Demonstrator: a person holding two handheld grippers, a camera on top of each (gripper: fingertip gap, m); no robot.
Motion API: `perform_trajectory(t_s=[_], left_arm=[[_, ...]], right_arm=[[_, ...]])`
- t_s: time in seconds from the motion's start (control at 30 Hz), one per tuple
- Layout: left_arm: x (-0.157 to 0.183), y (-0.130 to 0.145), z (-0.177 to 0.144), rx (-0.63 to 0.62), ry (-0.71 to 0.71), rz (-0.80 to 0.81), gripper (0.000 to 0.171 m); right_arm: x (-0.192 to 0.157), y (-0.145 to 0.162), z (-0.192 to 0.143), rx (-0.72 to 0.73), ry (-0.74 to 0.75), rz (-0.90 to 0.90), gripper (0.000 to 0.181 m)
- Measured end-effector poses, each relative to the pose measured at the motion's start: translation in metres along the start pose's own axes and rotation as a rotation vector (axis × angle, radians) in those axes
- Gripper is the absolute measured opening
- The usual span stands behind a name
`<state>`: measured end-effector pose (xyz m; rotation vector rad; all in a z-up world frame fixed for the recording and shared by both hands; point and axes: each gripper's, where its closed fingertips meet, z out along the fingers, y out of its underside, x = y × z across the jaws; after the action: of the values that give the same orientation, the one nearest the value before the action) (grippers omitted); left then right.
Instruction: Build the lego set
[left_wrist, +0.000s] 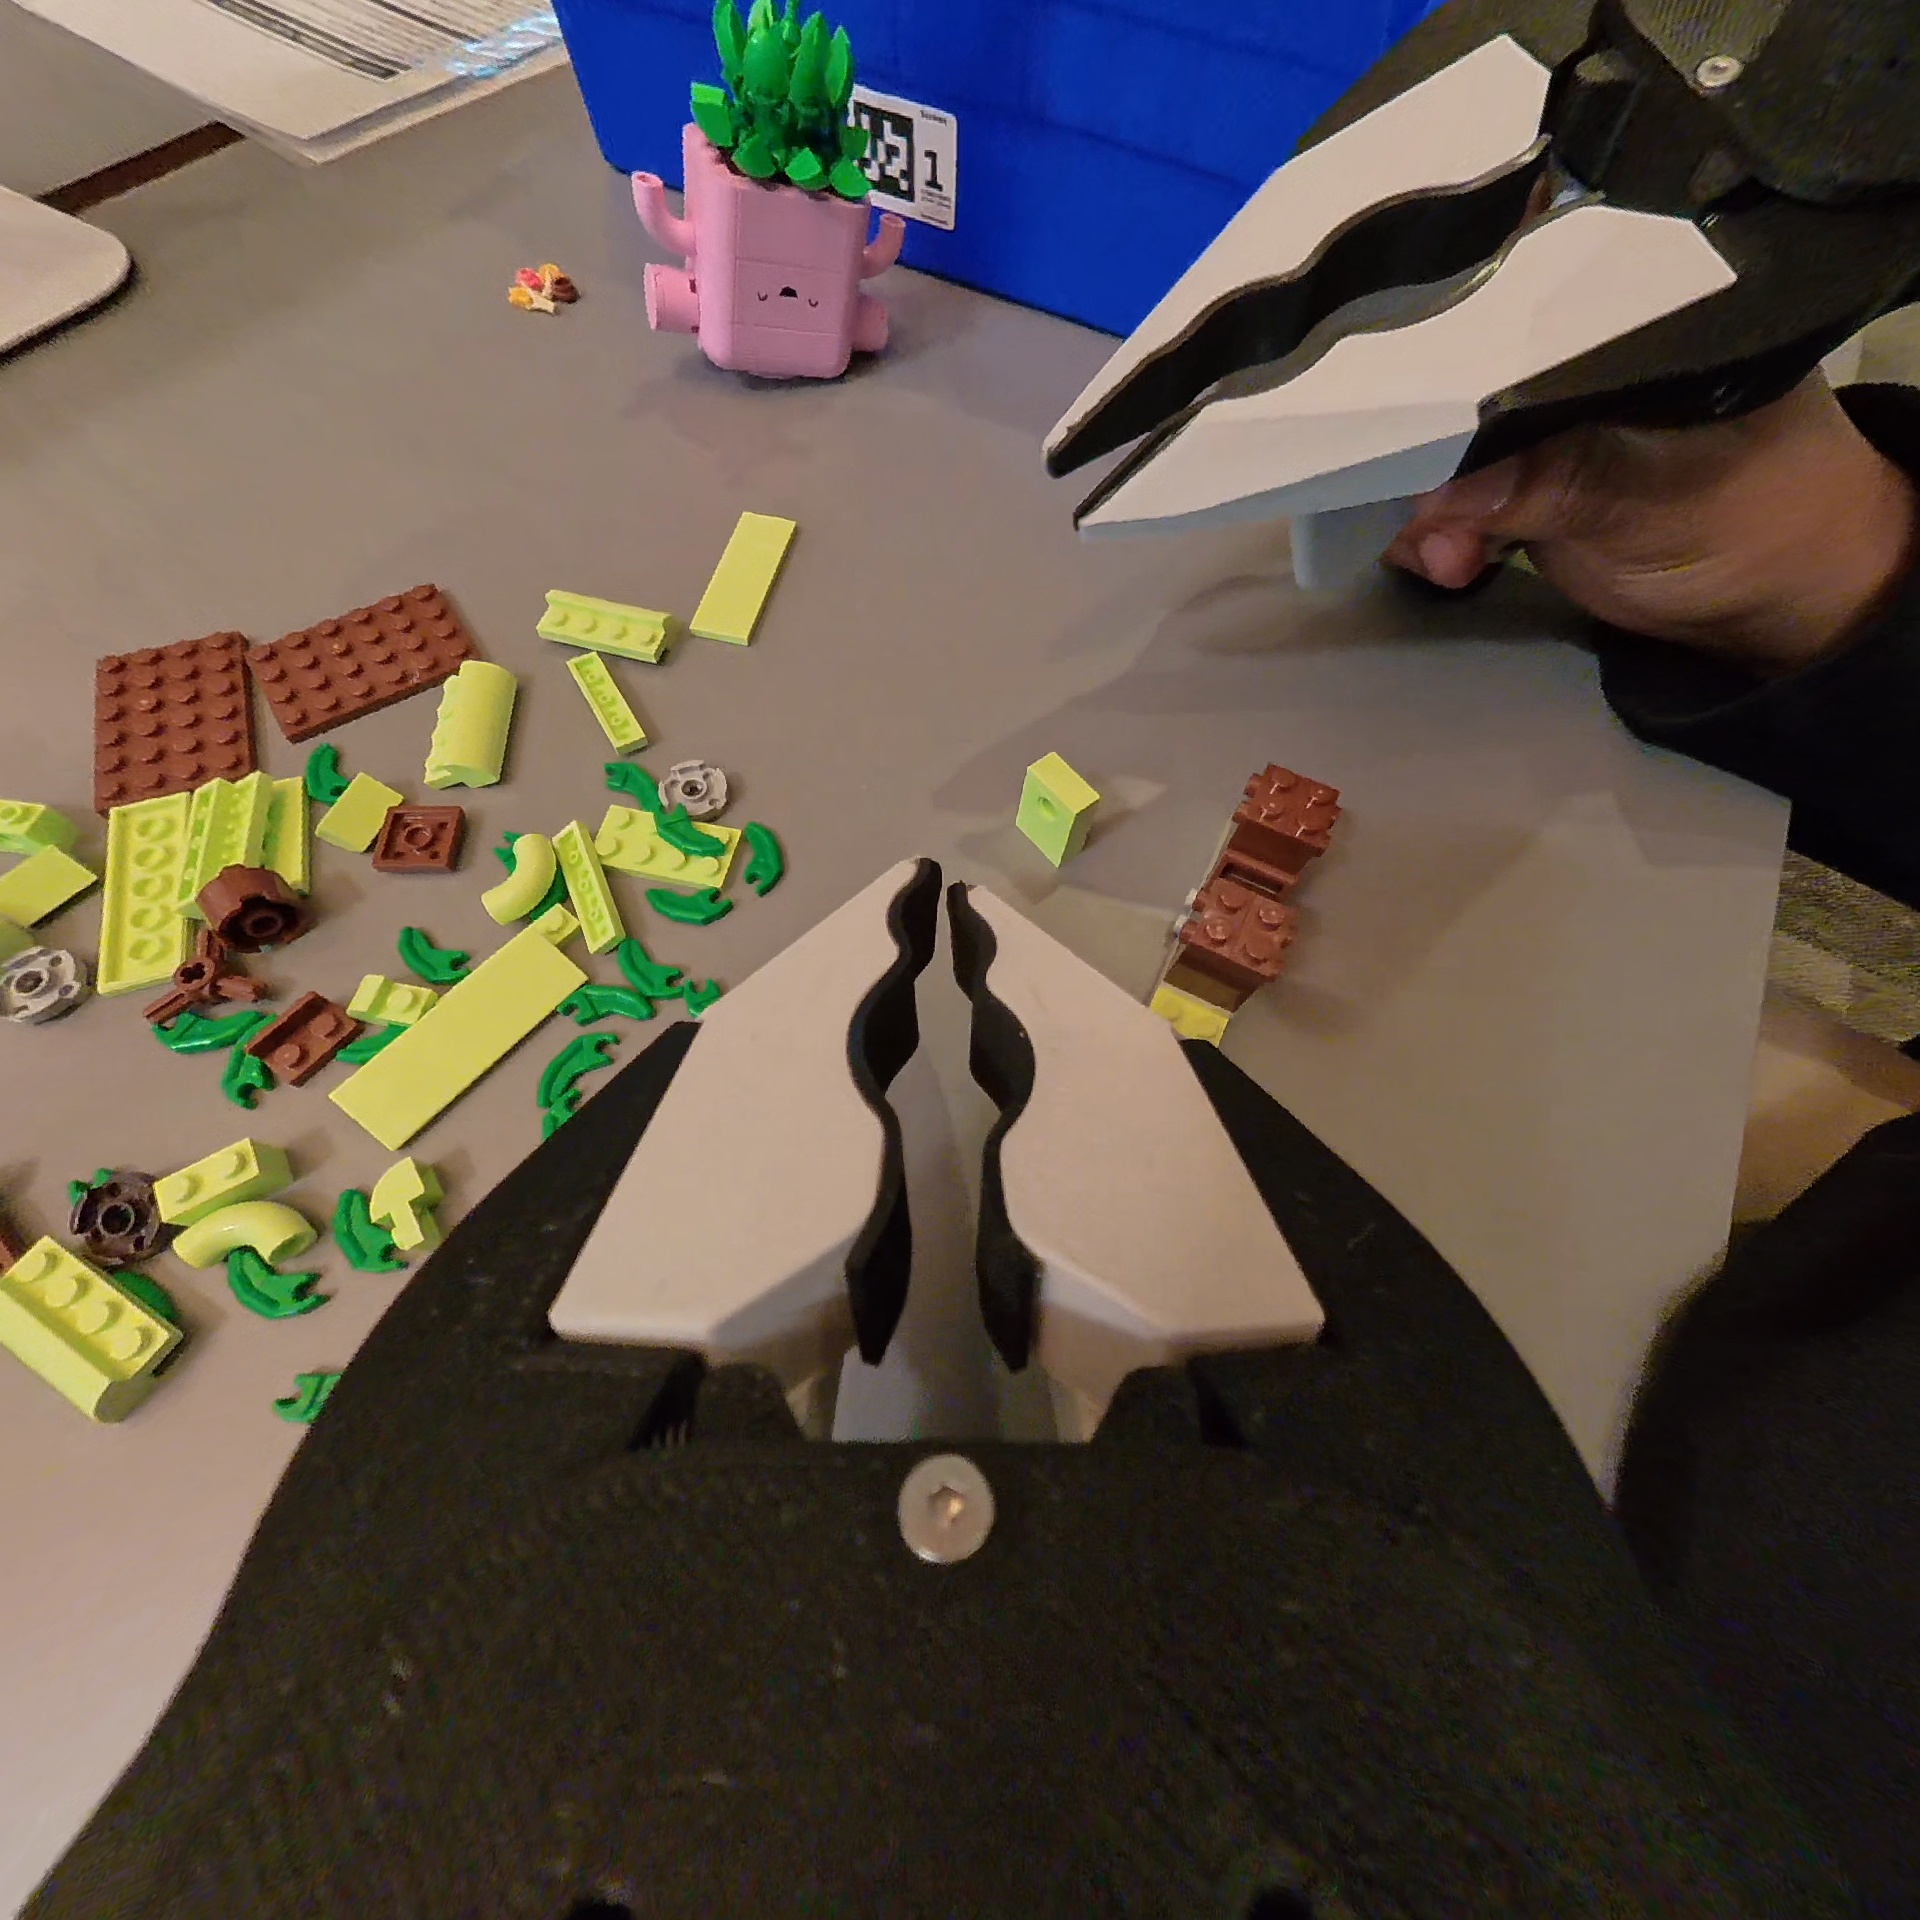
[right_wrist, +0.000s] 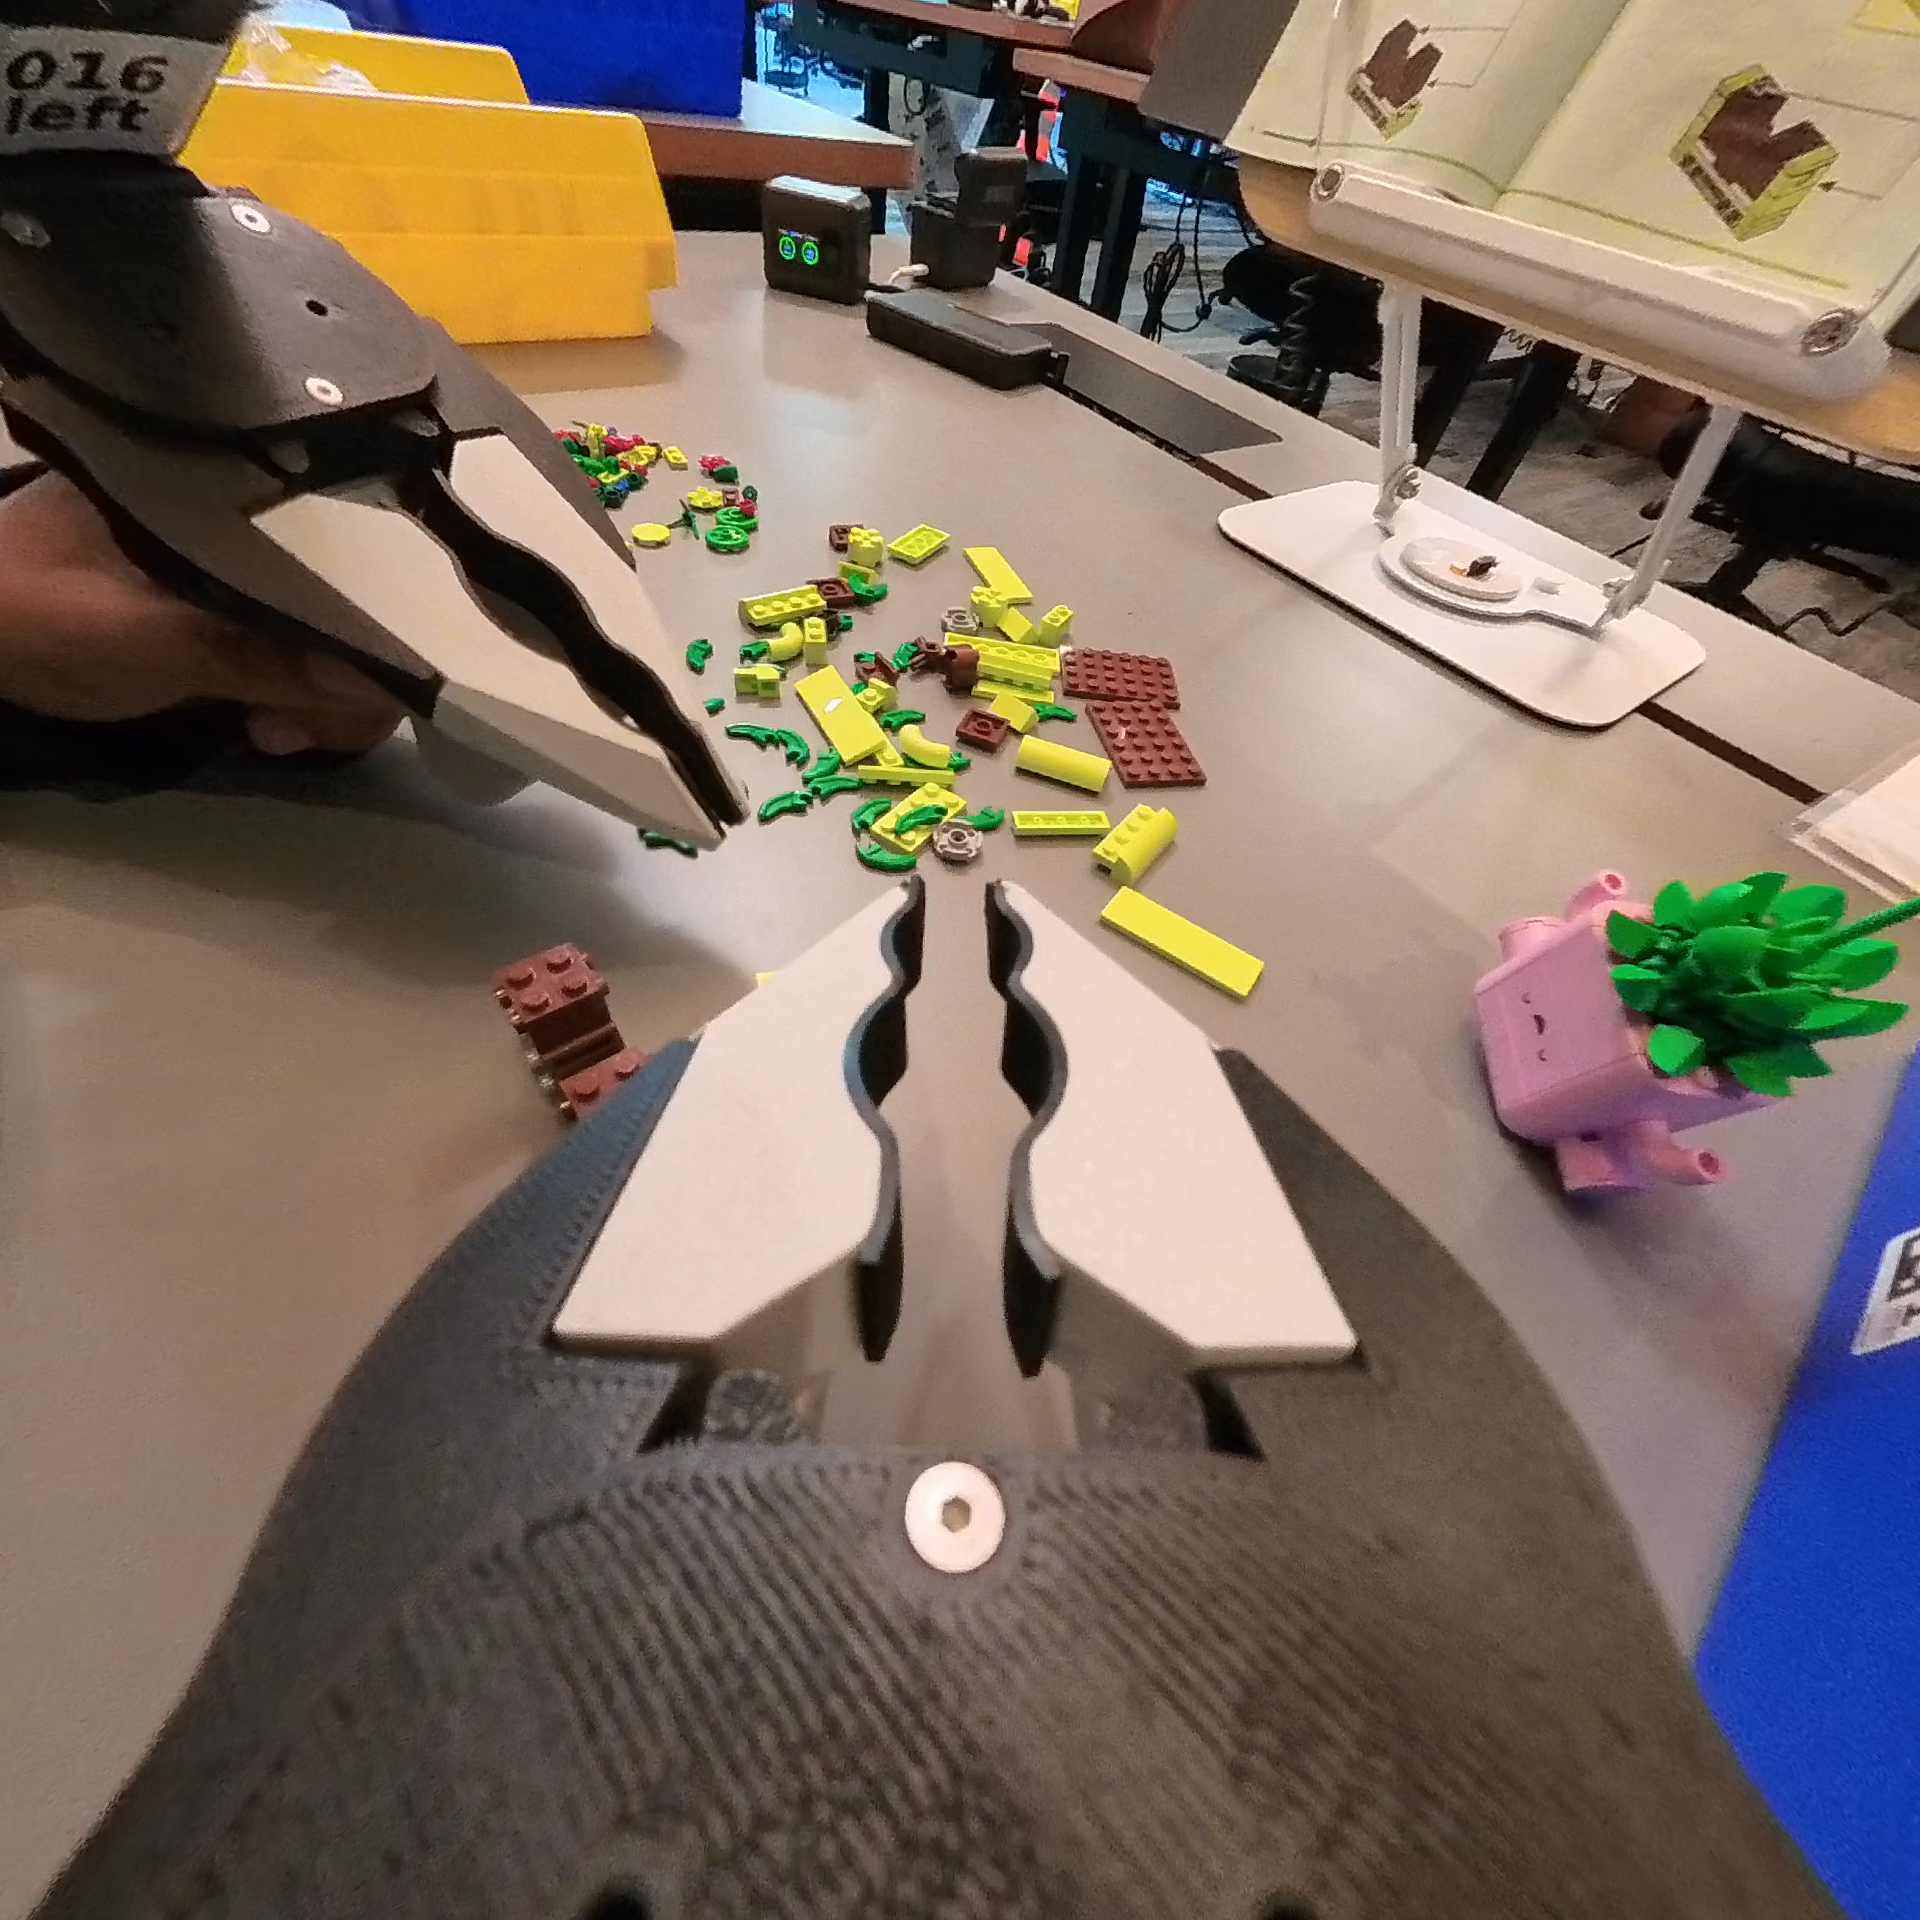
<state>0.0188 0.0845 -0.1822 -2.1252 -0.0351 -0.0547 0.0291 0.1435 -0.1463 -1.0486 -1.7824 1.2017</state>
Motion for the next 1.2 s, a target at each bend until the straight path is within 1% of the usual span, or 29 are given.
perform_trajectory(t_s=[0.37, 0.57, 0.63, 0.73, 0.97, 1.2], left_arm=[[-0.002, 0.002, 0.002, -0.020, -0.030, 0.014, 0.000], [-0.001, 0.002, 0.002, -0.017, -0.018, 0.006, 0.000], [0.000, 0.002, 0.001, -0.016, -0.009, 0.005, 0.000], [0.001, 0.001, 0.001, -0.015, 0.000, 0.004, 0.000], [0.002, 0.002, 0.002, -0.020, 0.019, -0.004, 0.000], [0.003, 0.002, 0.002, -0.018, 0.033, -0.008, 0.004]], right_arm=[[-0.003, 0.003, 0.003, -0.027, 0.015, -0.050, 0.006], [0.005, -0.006, -0.006, 0.052, 0.000, 0.046, 0.007], [0.007, -0.007, -0.007, 0.065, -0.004, 0.066, 0.005], [0.006, -0.007, -0.007, 0.059, 0.001, 0.054, 0.003], [0.001, -0.001, -0.001, 0.009, -0.006, 0.014, 0.004], [0.004, -0.005, -0.005, 0.042, -0.016, 0.053, 0.005]])
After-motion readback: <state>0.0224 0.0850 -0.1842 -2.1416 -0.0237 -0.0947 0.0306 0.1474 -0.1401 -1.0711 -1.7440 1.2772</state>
